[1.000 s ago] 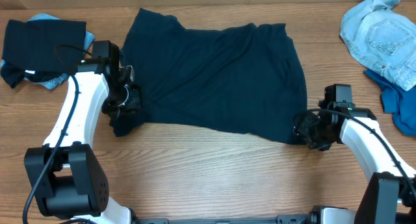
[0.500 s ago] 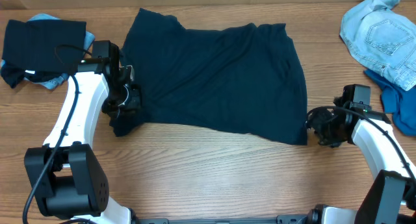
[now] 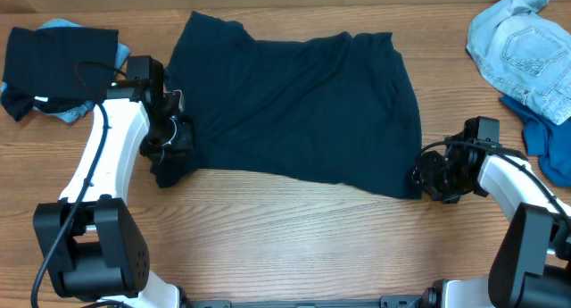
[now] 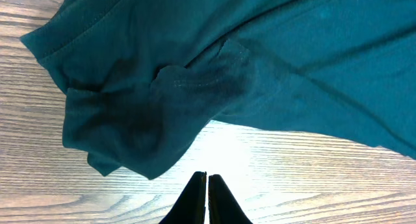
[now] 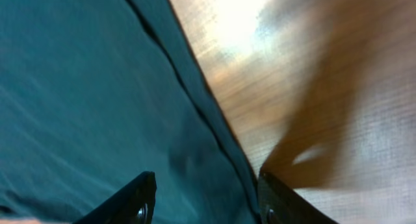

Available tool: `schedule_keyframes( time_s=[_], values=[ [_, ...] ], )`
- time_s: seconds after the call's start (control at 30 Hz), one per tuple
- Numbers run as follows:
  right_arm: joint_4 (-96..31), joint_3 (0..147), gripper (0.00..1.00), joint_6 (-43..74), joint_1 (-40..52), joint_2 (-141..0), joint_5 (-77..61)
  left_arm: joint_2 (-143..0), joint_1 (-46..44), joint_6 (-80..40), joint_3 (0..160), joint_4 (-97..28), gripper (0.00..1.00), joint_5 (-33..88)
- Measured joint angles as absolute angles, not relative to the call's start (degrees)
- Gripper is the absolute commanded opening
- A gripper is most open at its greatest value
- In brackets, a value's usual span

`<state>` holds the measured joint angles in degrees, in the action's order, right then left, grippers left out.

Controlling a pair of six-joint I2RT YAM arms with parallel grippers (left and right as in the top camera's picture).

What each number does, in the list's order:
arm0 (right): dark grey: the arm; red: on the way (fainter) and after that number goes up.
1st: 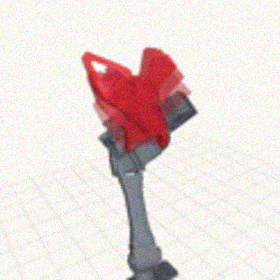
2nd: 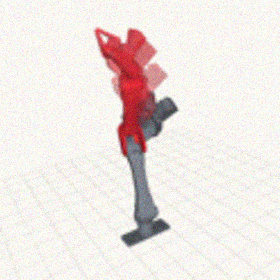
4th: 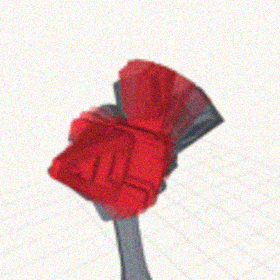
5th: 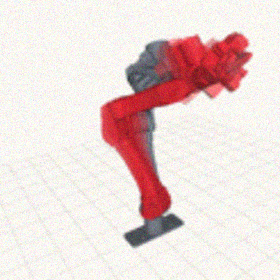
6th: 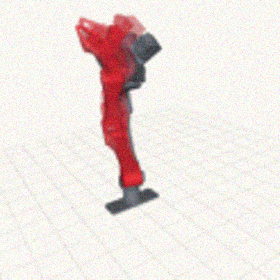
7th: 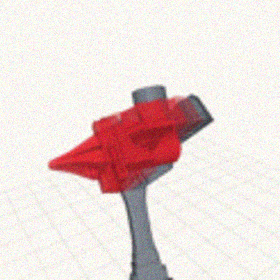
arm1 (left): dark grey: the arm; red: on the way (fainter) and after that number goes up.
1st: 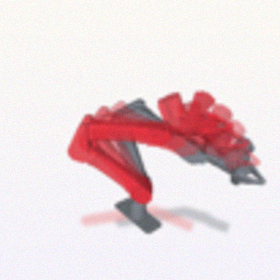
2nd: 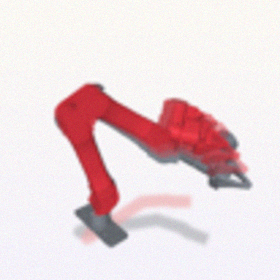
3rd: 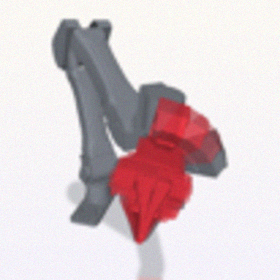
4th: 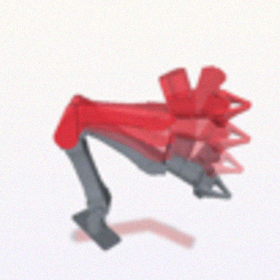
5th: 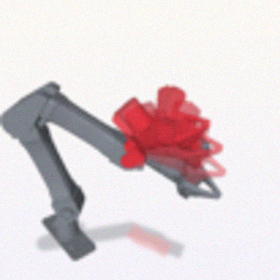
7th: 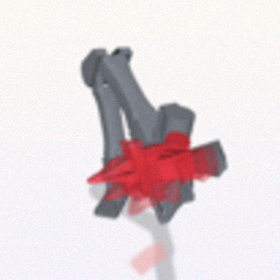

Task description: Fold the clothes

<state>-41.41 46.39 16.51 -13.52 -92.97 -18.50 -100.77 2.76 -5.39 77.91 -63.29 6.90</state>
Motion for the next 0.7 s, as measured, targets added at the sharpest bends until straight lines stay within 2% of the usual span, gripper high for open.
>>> schedule_keyframes(
  time_s=[0.17,0.27,0.4,0.7],
  values=[
    [-47.11,46.41,0.39,16.58,-13.5,-93.17,-18.65,-100.77,2.76,-5.37,77.91,-63.33,0.08,6.9],
    [-47.7,46.39,0.2,16.86,-13.5,-93.36,-18.57,-100.77,2.76,-5.37,77.91,-63.33,0.08,6.9],
    [-46.46,46.33,0.04,17.78,-13.5,-93.82,-18.13,-100.77,2.76,-5.37,77.91,-63.35,0.08,6.9],
    [-49.17,46.33,0.04,19.9,-13.5,-93.6,-17.1,-100.77,2.76,-5.37,77.91,-63.35,0.08,6.9]
  ],
)
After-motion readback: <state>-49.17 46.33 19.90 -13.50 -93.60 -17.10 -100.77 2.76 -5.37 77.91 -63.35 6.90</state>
